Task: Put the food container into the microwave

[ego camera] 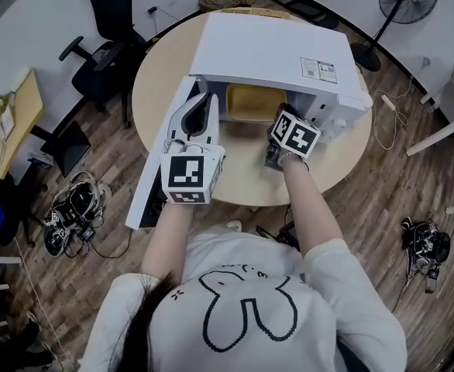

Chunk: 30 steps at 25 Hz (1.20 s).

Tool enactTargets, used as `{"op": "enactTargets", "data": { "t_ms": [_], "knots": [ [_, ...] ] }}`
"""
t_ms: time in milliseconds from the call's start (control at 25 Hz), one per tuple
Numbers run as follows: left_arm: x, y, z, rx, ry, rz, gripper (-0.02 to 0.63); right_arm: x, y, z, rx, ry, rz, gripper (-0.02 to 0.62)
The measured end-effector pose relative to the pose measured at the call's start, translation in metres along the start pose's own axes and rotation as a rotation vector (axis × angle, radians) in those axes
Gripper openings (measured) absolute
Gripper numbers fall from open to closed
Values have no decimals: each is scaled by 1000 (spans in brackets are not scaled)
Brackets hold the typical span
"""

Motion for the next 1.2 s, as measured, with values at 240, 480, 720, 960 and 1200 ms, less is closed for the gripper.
{"op": "enactTargets", "data": {
  "t_ms": [240, 480, 720, 960, 1200],
  "knots": [
    [-1, 0, -3, 2, -14, 5, 8, -4, -22, -2, -2, -9, -11, 37],
    [-6, -4, -8, 0, -27, 0, 8, -11, -39, -1, -18, -71, -26, 37],
    [-10, -6, -14, -4, -33, 0, 8, -15, -49, -1, -61, -67, -49, 38],
    [-13, -9, -16, -11, -38, -3, 8, -17, -55, 4, -120, -44, -76, 38],
    [-13, -12, -17, -16, -38, -6, 8, -17, -55, 4, -151, -22, -79, 38]
  ]
}}
Point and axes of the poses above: the fingertips, and each gripper's own axes: y backward along the fingers, x to its left, z out of its top, the point moved 5 cm from there along y, backward along the fingers, and after that the axes turned 5 degrees about -y, right-handed, at the moved point
